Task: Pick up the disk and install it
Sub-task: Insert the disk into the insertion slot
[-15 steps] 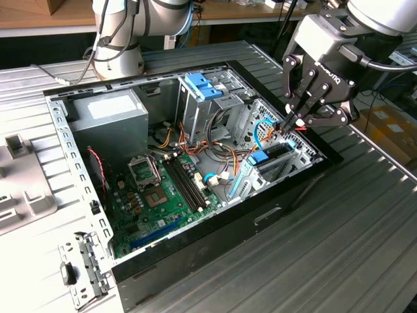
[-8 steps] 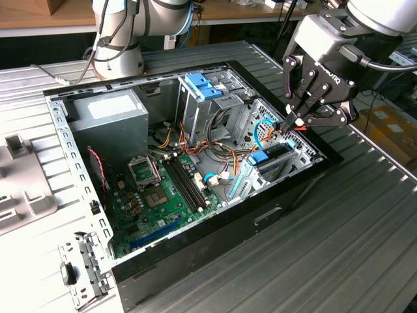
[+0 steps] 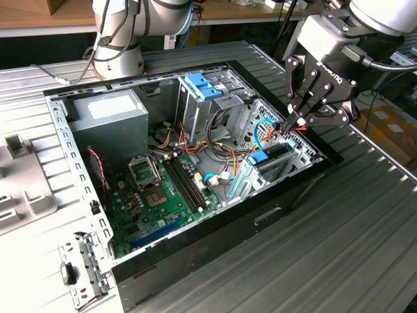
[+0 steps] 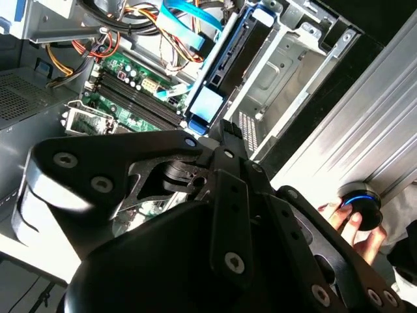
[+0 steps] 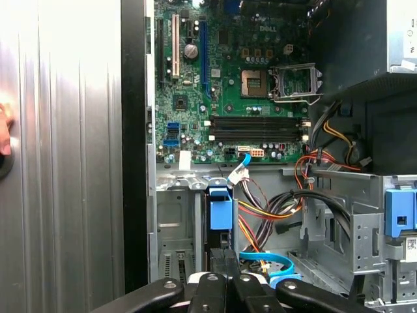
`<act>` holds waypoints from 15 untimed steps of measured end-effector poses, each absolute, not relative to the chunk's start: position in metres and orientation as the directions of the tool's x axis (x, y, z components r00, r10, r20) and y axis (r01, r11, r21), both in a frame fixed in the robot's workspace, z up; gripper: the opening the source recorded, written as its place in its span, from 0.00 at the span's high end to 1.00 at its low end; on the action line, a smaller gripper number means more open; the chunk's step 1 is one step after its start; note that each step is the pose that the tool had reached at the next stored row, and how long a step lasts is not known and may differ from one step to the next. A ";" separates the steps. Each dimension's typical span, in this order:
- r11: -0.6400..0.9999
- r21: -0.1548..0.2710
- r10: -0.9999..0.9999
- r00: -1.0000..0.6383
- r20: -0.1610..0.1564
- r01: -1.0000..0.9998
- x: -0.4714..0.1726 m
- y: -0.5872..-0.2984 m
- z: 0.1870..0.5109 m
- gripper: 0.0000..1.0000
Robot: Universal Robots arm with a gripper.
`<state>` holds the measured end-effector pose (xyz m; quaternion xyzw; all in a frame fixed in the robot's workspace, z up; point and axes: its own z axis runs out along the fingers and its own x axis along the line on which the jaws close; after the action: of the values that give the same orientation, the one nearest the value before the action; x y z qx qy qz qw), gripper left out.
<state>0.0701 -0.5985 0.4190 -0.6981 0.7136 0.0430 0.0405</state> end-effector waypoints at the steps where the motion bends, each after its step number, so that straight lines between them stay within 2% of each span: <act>1: 0.022 0.005 -0.993 -0.022 -0.118 -1.000 0.071 -0.598 0.419 0.89; 15: 0.022 0.005 -0.993 -0.022 -0.118 -1.000 0.092 -0.598 0.418 0.89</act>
<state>0.0916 -0.5981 0.4178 -0.6981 0.7136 0.0430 0.0405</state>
